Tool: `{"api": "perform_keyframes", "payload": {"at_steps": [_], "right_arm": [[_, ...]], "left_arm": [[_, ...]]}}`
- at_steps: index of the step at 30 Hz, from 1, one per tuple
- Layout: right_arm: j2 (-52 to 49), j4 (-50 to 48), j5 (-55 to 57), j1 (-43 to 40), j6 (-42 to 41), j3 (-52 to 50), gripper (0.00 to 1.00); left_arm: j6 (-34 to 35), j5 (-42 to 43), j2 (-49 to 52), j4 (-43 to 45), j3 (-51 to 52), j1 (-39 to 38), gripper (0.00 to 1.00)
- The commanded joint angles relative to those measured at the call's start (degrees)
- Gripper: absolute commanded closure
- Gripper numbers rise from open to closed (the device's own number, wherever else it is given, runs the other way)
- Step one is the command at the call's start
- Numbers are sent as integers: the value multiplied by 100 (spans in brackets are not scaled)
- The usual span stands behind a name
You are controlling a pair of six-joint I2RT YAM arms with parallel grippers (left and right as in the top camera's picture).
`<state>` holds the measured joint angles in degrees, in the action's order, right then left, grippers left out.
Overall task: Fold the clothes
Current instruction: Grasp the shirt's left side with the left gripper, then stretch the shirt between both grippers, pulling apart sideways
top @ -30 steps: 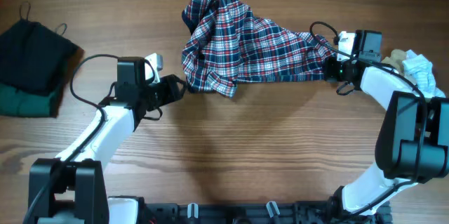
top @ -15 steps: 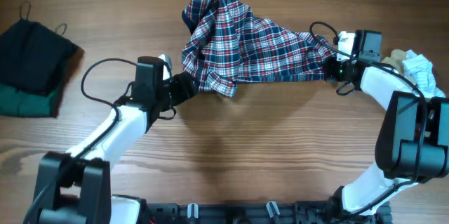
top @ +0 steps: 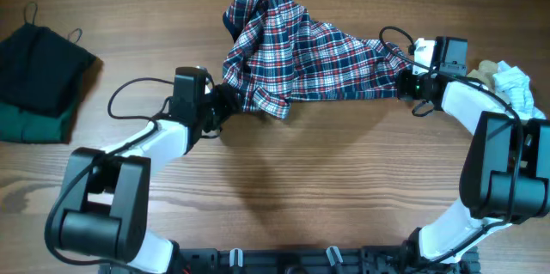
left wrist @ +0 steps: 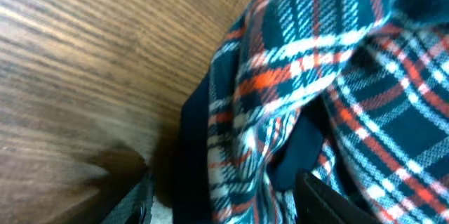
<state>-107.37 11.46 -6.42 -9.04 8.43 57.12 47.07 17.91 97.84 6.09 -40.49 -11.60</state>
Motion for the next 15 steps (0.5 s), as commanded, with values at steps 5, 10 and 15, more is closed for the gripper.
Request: {"api": "perform_keyframes", "payload": {"at_steps": [5,10,15], "right_arm": [[-151,-4,31,-4,-4,-46,57],[-151,13,31,-4,-2,-46,60],[-149,57,-133,-4,-118,-46,85]], "left_arm": [[184,-90,280,127,-24,-243,44],[184,-79,280,149,-24,-245,78],[184,28,273,254,-37,-236,96]]}}
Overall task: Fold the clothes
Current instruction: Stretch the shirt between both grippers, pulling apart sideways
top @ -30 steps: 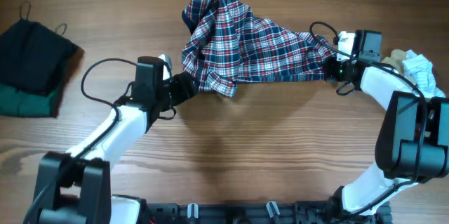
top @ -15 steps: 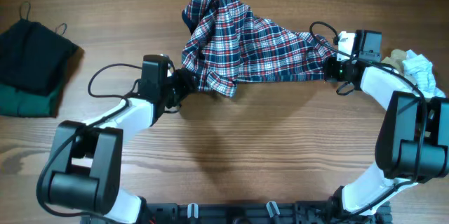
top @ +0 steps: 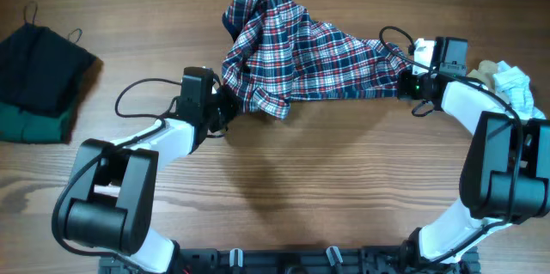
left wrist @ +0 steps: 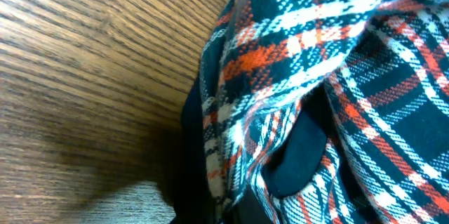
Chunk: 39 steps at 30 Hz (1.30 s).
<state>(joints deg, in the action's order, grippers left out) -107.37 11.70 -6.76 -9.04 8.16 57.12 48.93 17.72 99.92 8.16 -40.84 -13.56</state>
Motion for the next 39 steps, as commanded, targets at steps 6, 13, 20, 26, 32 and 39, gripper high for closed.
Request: {"api": "perform_keyframes", "payload": {"at_steps": [6,13,20,26,32,39], "right_arm": [[498,365,-538,-4,-133,107,96],[2393,841,-535,-4,-393,107,96],[3038,960,-533,-4,-535,107,96],[3036,1012,-308,-4,-535,107,96],[3034,1169,404,-7,-533,105,96],[3034,1408,990,-4,-533,105,96]], "left_arm": [[-313,413,-424,339,-61,304,96],[-1801,133,-1799,-977,-542,623,96],[-2669,-699,-2605,-1266,-872,625,96],[-3042,-1692,-2643,-1709,-988,664,96],[-3532,-2103,-2382,-1709,-986,831,96],[-3860,-2170,-1690,-1655,-986,935,75]]}}
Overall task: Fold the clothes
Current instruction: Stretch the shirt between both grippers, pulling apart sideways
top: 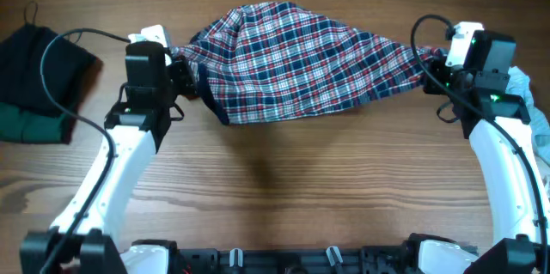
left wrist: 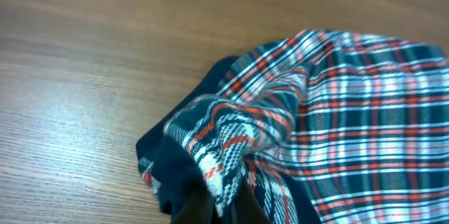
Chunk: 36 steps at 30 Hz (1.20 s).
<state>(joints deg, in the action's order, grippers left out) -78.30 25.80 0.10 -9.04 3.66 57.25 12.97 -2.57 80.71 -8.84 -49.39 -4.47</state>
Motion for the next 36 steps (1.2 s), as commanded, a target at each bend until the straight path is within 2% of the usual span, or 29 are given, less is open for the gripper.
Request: {"api": "perform_keyframes", "payload": {"at_steps": [1,2,3,5,6,11,14,19,22,28,36], "right_arm": [[127,-2,286,-4,-85,92,96],[127,-4,286,-4,-87,92,96],[127,-4,286,-4,-90,92,96],[127,-4,140,-4,-83,92,96],[127,0,96,-4,-83,92,96],[127,61,94,-4,-87,92,96],[127,63,90,-4,-87,92,96],[127,81,-146,-4,-85,92,96],[120,96,-144,-4,-85,90,95],[-177,105,-144,-4,-98,85,96],[-647,33,-151,-4,-72,85,96]], "left_arm": [[-326,-140,271,50,-131,26,63],[-382,-155,299,52,-131,26,54],[-380,-208,302,87,-131,46,35],[-378,-205,299,179,-131,184,20],[-321,-203,299,188,-131,326,15],[389,-201,297,-68,-133,656,11],[420,-205,289,-68,-133,758,0],[385,-236,289,-175,-133,1036,0],[-289,-116,297,-752,-131,1049,0],[-313,522,800,-1480,-131,1049,0],[-365,938,1200,-1436,-131,1049,1]]}}
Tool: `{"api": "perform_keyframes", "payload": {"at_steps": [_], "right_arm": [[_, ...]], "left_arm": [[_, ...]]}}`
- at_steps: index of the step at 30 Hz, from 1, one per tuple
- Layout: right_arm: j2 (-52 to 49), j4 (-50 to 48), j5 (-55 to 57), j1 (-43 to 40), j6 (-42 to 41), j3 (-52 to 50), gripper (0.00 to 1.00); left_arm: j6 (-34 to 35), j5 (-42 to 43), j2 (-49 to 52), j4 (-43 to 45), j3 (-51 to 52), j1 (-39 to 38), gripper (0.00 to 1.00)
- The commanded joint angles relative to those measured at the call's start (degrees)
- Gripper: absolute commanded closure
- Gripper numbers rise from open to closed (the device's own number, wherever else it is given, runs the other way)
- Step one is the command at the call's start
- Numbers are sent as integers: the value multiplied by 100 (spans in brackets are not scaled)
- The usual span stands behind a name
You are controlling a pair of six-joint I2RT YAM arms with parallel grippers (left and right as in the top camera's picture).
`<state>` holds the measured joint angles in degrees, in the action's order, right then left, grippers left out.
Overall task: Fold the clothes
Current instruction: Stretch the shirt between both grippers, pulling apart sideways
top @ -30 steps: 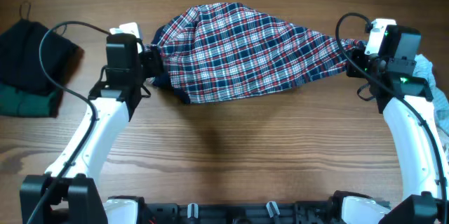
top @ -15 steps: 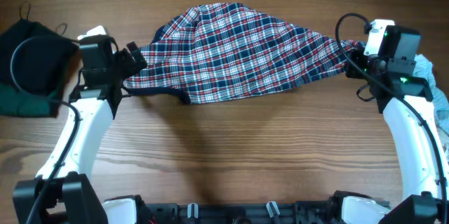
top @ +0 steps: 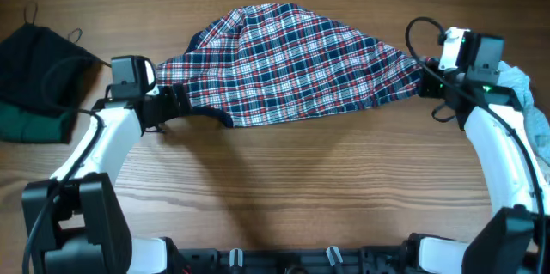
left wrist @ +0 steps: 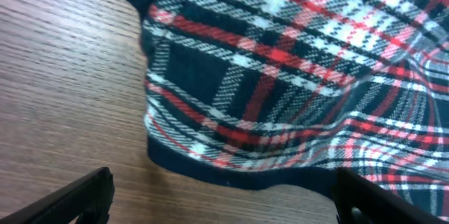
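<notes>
A red, white and navy plaid garment (top: 288, 63) lies spread wide across the back of the wooden table (top: 284, 188). Its left corner (left wrist: 231, 104) rests flat on the wood, dark hem toward me. My left gripper (top: 170, 102) sits just left of and in front of that corner; in the left wrist view the left gripper (left wrist: 224, 194) is open, its fingertips (left wrist: 95, 185) wide apart with only bare wood between them. My right gripper (top: 424, 82) is at the garment's right corner, where the cloth tapers into it, shut on it.
A black and green pile of clothes (top: 34, 76) lies at the left edge. A pale white and light-blue cloth (top: 520, 81) sits at the far right, behind the right arm. Bare wood fills the front half of the table.
My left gripper was shut on the garment's left corner, held up. Now it is open, shifted slightly lower and left, and the corner lies on the table. The right gripper moved a little left and down.
At first the garment was bunched at the back, my right gripper on its right end and my left at its lower left edge. Then the left was pushed into that edge. Later both grippers held it stretched wide. Now it lies spread, with the left corner let go.
</notes>
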<state>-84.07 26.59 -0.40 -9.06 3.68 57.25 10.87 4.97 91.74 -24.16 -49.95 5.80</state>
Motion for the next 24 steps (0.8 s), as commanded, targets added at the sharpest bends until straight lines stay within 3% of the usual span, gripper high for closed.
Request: {"api": "perform_keyframes", "payload": {"at_steps": [1,10,12,13,14,15,16,24], "right_arm": [[-70,-44,-101,-2,-76,85,96],[-70,-35,-116,-2,-81,85,96],[-70,-37,-116,-2,-79,85,96],[-70,-37,-116,-2,-81,85,96],[-70,-37,-116,-2,-81,85,96],[-70,-37,-114,-2,-79,85,96],[-70,-37,-114,-2,-81,85,96],[-68,-92,-90,-2,-66,127,96]], "left_arm": [[-153,155,133,179,-74,22,1],[-175,138,1029,828,-74,22,2],[-348,118,1032,833,-74,22,20],[-348,120,1032,828,-74,22,36],[-345,118,1025,822,-74,22,58],[-343,118,986,804,-74,22,88],[-343,118,929,804,-76,22,96],[-343,120,-409,741,-363,22,96]]}}
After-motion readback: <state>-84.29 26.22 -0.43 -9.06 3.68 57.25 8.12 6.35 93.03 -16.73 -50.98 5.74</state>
